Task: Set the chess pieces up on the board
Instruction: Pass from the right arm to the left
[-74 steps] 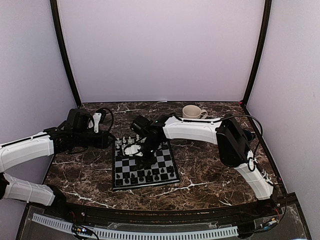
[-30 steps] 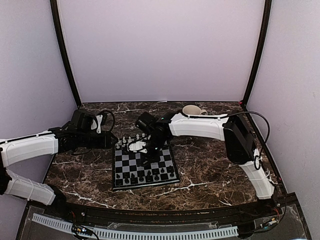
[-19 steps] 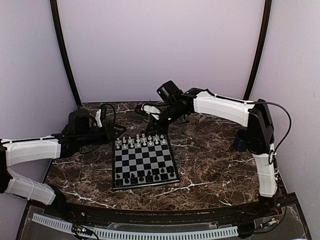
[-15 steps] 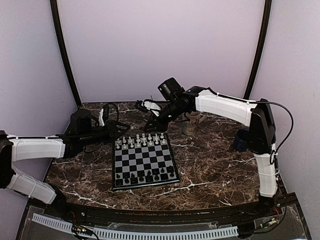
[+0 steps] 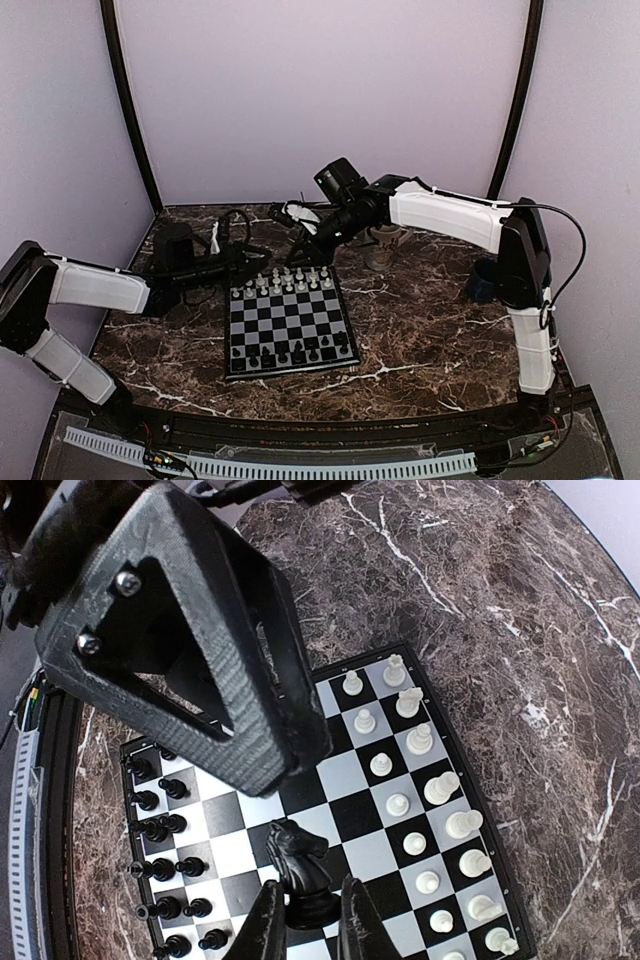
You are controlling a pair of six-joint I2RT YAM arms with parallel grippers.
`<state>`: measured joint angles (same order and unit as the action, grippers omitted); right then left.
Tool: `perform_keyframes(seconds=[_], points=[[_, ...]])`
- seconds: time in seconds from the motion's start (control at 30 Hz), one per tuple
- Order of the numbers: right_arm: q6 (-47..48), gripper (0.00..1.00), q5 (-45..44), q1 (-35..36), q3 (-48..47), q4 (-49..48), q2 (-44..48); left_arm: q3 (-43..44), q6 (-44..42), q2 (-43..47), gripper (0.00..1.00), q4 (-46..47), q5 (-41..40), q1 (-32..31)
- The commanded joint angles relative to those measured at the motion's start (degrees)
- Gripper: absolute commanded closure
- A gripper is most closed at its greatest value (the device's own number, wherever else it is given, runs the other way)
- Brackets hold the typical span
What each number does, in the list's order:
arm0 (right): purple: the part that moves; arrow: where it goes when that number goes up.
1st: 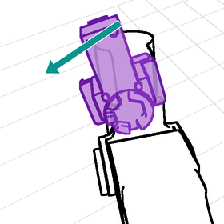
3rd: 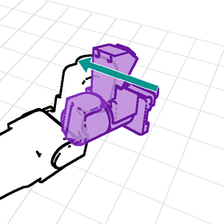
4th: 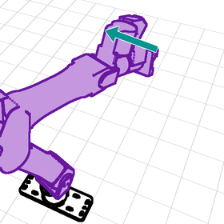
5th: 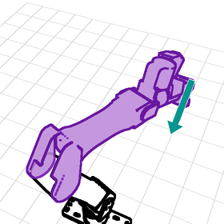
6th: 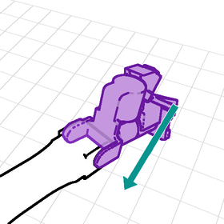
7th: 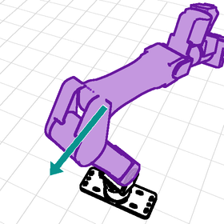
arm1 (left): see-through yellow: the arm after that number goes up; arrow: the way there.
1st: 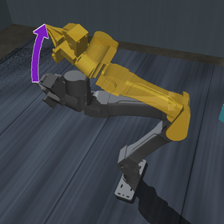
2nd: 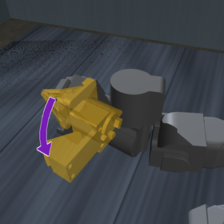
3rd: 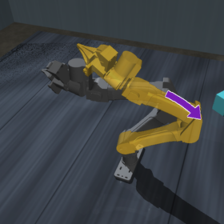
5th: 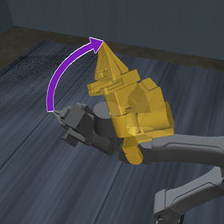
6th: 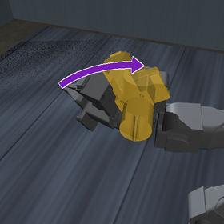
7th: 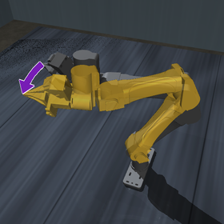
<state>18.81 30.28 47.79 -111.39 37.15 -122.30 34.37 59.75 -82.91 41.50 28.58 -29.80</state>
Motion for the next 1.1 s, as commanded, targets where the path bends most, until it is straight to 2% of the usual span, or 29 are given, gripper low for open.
perform_keyframes(seconds=[0.0,0.3,0.43,0.73,0.83,0.93,1.07], points=[[-0.79,0.85,1.09,0.25,0.07,-1.39,1.35,1.48,3.05,-1.98,0.66,5.74,2.81,-0.41],[-0.63,0.84,0.45,0.24,0.58,-1.28,1.52,2.72,5.6,-6.11,0.67,11.04,5.17,-1.61],[-0.53,0.84,0.15,0.26,0.73,-1.37,1.45,2.55,7.5,-7.72,0.76,14.93,6.1,-1.9],[-0.09,0.84,0.21,0.28,1.07,-1.3,1.72,2.9,7.08,-8.64,0.91,15.53,5.88,-2.19],[0.43,0.79,0.11,0.23,1.77,-0.5,2.67,3.01,6.52,-8.73,0.96,15.74,5.74,-2.15],[1.51,0.72,0.83,-0.65,5.66,-0.51,6.02,4.27,3.74,-8.19,0.98,12.89,6.35,-2.17],[2.7,0.67,3.36,-3.85,13.11,-0.78,11.62,7.99,-5.13,-6.2,1.0,2.79,7.62,-2.23]])
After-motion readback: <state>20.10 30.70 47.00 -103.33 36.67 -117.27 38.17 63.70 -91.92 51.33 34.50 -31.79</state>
